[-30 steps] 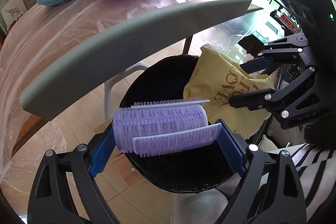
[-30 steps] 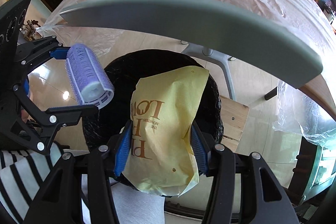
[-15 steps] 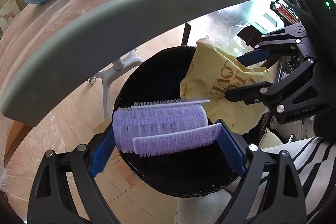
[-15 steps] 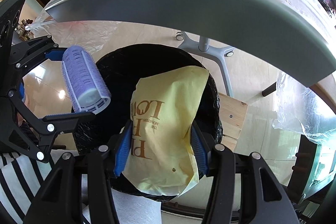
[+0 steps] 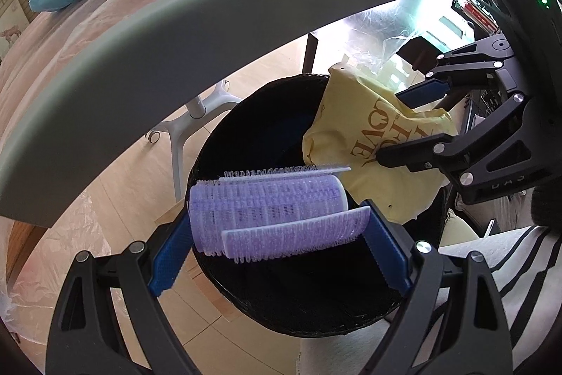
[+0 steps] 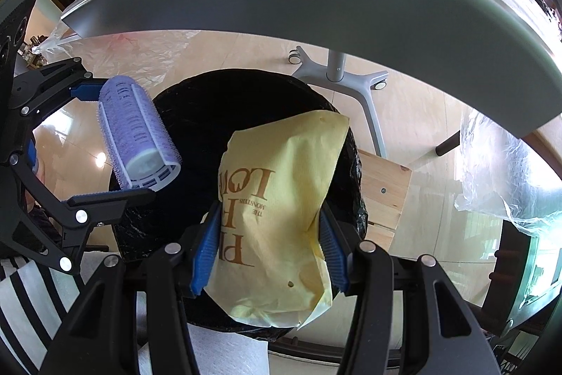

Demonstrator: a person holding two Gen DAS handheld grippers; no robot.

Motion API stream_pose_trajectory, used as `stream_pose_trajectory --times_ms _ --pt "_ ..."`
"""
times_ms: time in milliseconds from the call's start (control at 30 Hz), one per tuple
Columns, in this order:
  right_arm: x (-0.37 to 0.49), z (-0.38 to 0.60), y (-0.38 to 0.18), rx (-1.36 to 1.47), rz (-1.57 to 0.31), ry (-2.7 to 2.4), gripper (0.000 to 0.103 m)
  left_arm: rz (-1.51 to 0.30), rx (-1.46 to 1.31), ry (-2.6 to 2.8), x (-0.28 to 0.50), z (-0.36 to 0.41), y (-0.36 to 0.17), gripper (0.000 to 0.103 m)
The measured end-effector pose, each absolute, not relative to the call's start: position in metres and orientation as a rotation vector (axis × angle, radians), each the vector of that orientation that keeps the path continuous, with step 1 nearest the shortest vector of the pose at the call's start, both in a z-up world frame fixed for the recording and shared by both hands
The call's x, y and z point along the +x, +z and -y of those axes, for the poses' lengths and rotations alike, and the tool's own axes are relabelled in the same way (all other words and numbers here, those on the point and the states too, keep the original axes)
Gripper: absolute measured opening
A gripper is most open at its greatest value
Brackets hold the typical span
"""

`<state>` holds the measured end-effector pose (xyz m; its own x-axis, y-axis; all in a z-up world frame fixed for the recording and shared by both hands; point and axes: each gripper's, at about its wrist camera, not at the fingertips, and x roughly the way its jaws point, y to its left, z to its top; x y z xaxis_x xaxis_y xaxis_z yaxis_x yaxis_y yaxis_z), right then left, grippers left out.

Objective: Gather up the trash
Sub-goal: 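Open the left gripper over the bin while the right gripper releases the yellow bag, then move both open grippers back over the table toward the blue plastic bag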

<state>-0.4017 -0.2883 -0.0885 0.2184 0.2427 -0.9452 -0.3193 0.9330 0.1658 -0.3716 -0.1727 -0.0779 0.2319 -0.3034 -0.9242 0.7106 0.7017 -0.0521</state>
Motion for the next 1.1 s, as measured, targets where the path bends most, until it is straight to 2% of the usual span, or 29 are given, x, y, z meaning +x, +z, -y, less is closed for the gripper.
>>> stream_pose_trajectory --times_ms 267,400,867,1067,1100 --pt "-0.401 0.29 -0.087 -0.055 -1.297 0.375 0.054 -1.14 0.399 -0.73 -0.37 0.172 -0.078 0.091" --pt "-0.404 0.295 -0.083 -0.042 -1.295 0.365 0.07 -1.15 0.377 -0.728 -0.368 0.167 -0.078 0.095" --pt "-0.416 0.309 -0.052 -0.002 -1.243 0.38 0.071 -1.127 0.355 -0.75 -0.367 0.153 -0.059 0.095" --pt "-0.429 0.311 -0.006 -0.021 -1.16 0.42 0.072 -1.044 0.297 -0.778 -0.373 0.14 -0.013 0.096" --pt "-0.431 0.314 0.002 -0.019 -1.137 0.428 0.076 -1.031 0.276 -0.791 -0.374 0.135 -0.002 0.096"
